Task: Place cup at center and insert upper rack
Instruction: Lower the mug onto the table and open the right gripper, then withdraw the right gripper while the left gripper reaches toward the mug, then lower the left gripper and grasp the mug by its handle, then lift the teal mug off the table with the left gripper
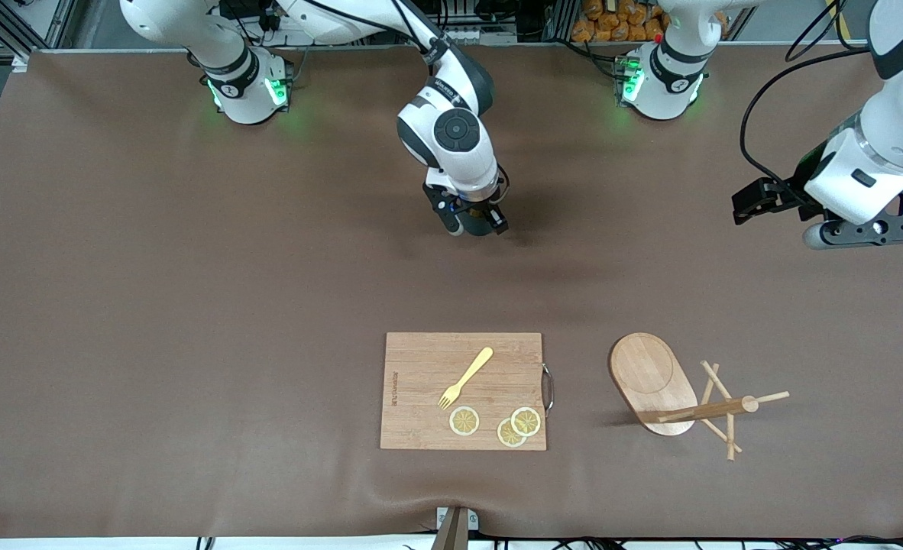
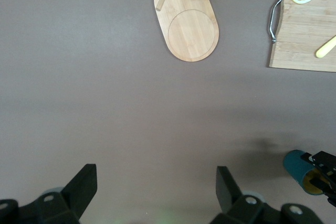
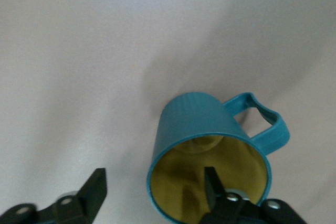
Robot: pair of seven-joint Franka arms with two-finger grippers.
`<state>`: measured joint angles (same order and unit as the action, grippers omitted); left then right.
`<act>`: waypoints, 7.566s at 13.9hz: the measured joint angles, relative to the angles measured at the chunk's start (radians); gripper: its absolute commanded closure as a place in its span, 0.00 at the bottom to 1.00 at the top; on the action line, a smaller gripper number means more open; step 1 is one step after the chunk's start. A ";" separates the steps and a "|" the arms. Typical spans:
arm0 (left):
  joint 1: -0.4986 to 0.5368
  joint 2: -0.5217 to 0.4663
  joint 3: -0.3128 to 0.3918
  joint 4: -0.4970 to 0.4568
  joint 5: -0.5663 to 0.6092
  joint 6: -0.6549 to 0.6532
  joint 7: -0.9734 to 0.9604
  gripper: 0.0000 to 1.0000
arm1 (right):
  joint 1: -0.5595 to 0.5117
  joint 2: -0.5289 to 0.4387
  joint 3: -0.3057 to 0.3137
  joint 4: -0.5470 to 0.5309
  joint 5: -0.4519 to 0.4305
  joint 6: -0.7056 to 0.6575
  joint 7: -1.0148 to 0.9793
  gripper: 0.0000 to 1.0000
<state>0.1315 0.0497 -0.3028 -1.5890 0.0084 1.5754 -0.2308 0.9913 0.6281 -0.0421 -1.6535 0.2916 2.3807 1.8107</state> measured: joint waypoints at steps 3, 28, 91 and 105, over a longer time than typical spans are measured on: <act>0.000 -0.021 -0.026 0.004 0.000 -0.006 -0.022 0.00 | -0.014 -0.031 -0.016 0.013 0.000 -0.072 -0.069 0.00; -0.274 0.157 -0.500 -0.020 0.214 0.076 -1.584 0.00 | -0.860 -0.643 -0.034 -0.111 -0.229 -0.669 -1.739 0.00; -1.311 0.865 0.155 0.259 0.621 0.015 -2.413 0.99 | -0.899 -0.692 -0.030 -0.225 -0.278 -0.588 -1.767 0.00; -1.142 0.678 0.160 0.349 0.580 0.014 -2.070 1.00 | -0.899 -0.692 -0.029 -0.229 -0.278 -0.582 -1.767 0.00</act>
<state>-1.0104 0.7278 -0.1427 -1.2397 0.5889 1.5897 -2.3010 0.0921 -0.0639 -0.0709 -1.8828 0.0138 1.7984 0.0441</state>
